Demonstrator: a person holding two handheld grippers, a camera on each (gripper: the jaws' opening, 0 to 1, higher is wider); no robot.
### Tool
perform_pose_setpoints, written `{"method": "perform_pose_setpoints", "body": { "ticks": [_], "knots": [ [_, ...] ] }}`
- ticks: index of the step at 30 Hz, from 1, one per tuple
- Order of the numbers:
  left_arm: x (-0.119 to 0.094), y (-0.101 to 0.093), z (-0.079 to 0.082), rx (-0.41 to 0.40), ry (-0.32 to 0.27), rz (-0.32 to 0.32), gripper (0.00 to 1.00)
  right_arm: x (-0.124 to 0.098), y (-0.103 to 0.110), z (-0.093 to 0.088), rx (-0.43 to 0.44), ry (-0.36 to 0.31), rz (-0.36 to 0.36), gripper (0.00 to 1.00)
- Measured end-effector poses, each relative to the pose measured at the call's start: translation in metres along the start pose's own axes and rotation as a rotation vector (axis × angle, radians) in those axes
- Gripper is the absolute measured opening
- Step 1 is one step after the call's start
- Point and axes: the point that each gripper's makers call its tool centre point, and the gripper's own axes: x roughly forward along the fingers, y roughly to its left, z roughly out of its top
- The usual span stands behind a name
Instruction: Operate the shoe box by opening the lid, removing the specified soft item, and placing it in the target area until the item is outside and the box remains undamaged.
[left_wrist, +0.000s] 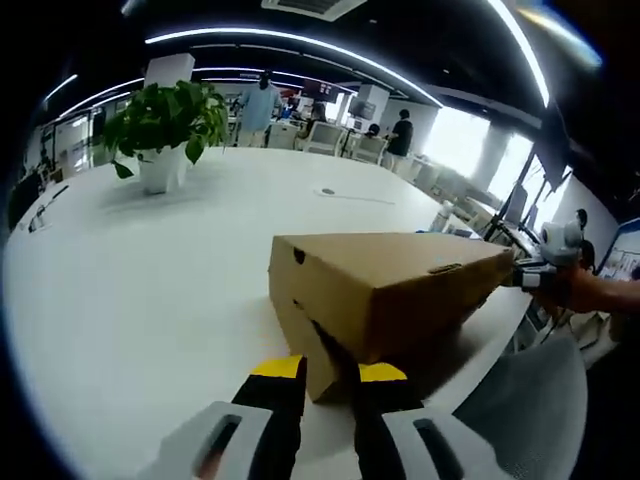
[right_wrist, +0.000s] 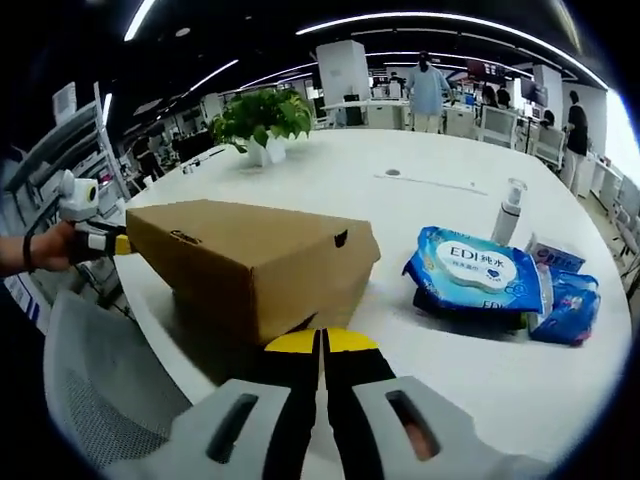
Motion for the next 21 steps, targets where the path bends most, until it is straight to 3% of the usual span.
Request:
{"method": "perform_pose_setpoints", "body": {
  "ticks": [9, 17, 21],
  "knots": [
    [0.001, 0.005, -0.024, -0.018, 0.043, 0.004, 0.18, 0.002, -0.001, -0.014, 0.057, 0.013, 0.008, 0.0],
    [-0.004, 0.008, -0.02, -0.04, 0.03, 0.008, 0.18, 0.002, 0.002, -0.015, 0.055, 0.021, 0.023, 0.0],
    [-0.016, 0.012, -0.005, -0.148, -0.034, 0.035, 0.2, -0.007, 0.0, -0.011, 0.066, 0.026, 0.034, 0.04]
  ]
}}
